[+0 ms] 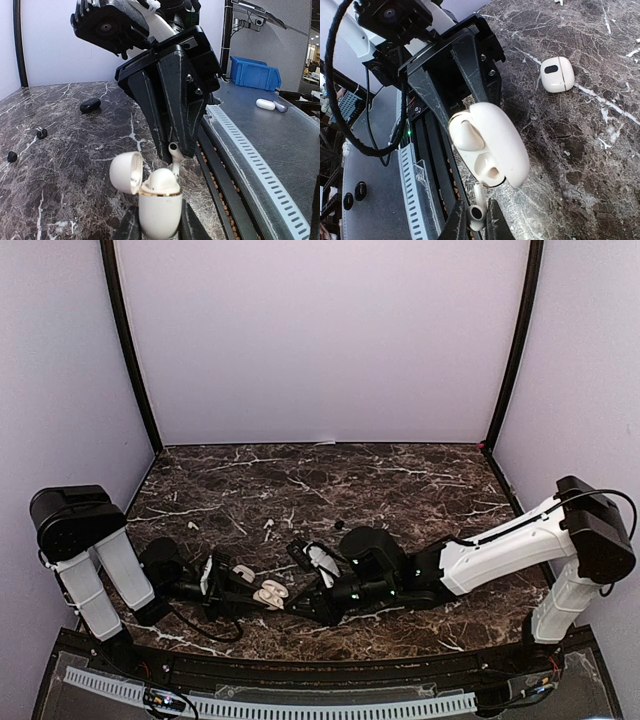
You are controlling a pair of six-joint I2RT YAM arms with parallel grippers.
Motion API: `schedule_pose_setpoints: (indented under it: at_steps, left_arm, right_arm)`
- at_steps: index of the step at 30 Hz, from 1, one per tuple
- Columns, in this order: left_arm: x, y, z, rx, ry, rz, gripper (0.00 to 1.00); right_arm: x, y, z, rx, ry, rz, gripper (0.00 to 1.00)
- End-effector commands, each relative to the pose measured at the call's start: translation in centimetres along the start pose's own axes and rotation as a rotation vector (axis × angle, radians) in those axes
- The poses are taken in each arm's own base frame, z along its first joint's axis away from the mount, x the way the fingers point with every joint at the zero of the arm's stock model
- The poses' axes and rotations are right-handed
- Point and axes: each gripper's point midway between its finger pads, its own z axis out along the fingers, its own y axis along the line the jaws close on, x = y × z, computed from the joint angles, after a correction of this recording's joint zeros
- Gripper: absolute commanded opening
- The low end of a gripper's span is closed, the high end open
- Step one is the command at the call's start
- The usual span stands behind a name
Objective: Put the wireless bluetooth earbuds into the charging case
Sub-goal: Insert the right earbud into the right side groove of the charging case.
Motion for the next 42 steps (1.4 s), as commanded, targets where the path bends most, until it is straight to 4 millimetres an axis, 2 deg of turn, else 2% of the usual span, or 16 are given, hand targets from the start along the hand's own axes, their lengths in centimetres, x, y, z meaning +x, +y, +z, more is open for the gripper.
schedule_pose_setpoints:
  at_steps: [1,18,23,42]
  left_arm:
    - [-3.7,-0.8,-0.1,0.029,-0.121,0.202,0.00]
    - [-2.8,-0.6,0.4,0.017,-0.067,0.231,0.00]
    - [-2.7,-0.8,0.6,0.026,-0.063,0.235,0.00]
    - [-2.1,-1.4,0.9,0.049,-0.030,0.282,0.00]
  right_arm:
    - [-1.7,0.4,0.2,-0.021,-0.039,0.007,0.00]
    - [-0.3,0.0,0.5,0.003,0.066,0.010,0.00]
    - [-0.4,-0.1,0.8,0.015,0.076,0.006,0.00]
    - [0.4,-1.9,0.8,0.112,0.132,0.018,0.00]
